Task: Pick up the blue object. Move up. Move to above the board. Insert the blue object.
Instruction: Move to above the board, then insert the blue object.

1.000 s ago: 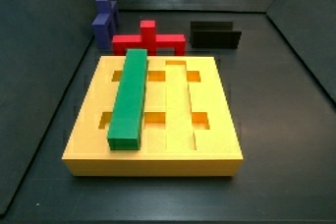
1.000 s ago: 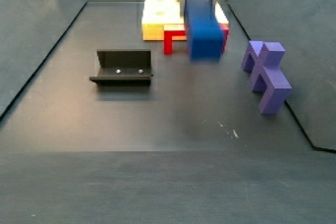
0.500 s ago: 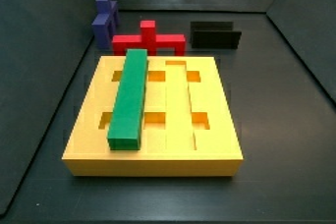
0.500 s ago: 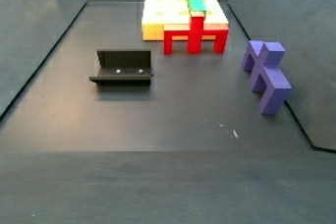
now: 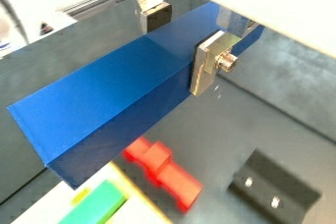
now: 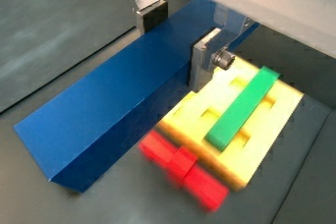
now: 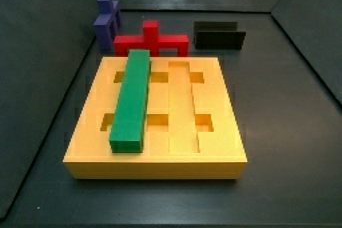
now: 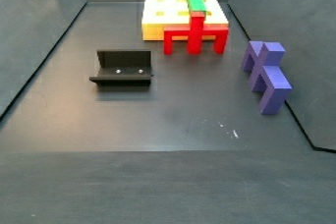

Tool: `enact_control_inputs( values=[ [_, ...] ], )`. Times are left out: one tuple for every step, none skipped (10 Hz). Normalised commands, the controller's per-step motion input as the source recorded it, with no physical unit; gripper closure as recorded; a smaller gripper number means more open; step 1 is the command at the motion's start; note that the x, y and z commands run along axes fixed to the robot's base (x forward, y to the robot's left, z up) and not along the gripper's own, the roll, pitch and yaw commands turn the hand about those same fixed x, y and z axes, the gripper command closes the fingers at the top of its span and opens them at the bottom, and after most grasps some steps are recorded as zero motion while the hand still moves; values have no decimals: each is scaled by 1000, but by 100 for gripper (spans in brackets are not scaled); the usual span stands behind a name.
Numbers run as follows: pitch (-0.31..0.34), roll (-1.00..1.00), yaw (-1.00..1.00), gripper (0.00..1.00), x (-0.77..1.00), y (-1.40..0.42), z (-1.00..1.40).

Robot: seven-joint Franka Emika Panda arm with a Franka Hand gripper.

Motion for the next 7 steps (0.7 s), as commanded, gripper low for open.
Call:
enact_control_inputs(
  values=[
    [104, -4, 3, 100, 74, -1400, 165],
    [123, 17, 12, 100, 99, -1400, 172],
    [146, 2, 8, 100, 150, -1400, 180],
    [160, 8, 7, 100, 123, -816, 115],
    [159, 15, 7, 100, 102, -341, 66],
    [-63, 0, 0, 100, 14, -6, -394],
    [-121, 80, 0, 100, 143, -151, -837]
  ],
)
